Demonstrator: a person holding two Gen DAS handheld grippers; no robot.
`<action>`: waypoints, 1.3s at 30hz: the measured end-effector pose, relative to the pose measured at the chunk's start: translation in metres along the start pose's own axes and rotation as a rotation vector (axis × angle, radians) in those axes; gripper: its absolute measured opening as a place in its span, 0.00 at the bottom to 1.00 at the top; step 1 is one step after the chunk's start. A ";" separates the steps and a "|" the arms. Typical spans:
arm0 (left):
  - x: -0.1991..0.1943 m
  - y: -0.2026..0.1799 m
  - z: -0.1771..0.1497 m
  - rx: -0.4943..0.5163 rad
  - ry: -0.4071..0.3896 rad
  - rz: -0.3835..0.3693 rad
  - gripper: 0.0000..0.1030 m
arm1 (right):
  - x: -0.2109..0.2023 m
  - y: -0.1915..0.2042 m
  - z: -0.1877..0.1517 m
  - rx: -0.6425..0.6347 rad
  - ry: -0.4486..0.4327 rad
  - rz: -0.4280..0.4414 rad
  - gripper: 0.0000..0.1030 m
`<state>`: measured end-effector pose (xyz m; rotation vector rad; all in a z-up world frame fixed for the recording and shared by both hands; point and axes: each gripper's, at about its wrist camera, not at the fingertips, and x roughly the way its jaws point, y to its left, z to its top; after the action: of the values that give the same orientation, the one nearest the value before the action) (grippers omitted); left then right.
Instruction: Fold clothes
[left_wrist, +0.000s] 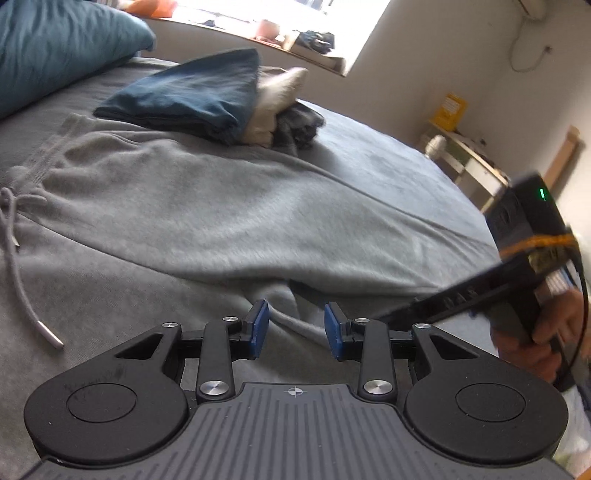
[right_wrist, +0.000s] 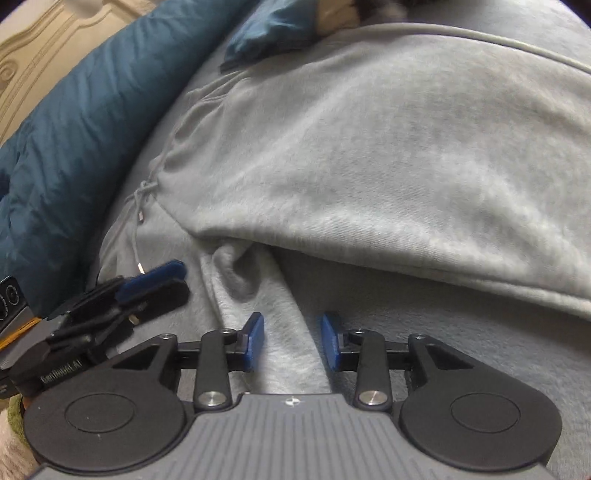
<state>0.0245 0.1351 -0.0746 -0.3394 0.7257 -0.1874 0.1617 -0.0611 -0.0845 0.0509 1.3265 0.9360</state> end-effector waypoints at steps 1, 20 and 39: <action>0.003 -0.003 -0.004 0.021 0.007 0.001 0.32 | -0.001 0.003 0.000 -0.030 -0.008 -0.018 0.02; 0.030 -0.019 -0.019 0.236 0.054 0.144 0.32 | -0.050 0.048 -0.026 -0.465 -0.089 -0.143 0.05; 0.025 -0.086 -0.049 0.342 0.072 -0.021 0.32 | -0.093 0.005 -0.103 -0.270 0.028 -0.179 0.03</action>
<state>0.0058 0.0367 -0.0931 -0.0147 0.7462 -0.3399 0.0777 -0.1619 -0.0383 -0.2856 1.1987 0.9568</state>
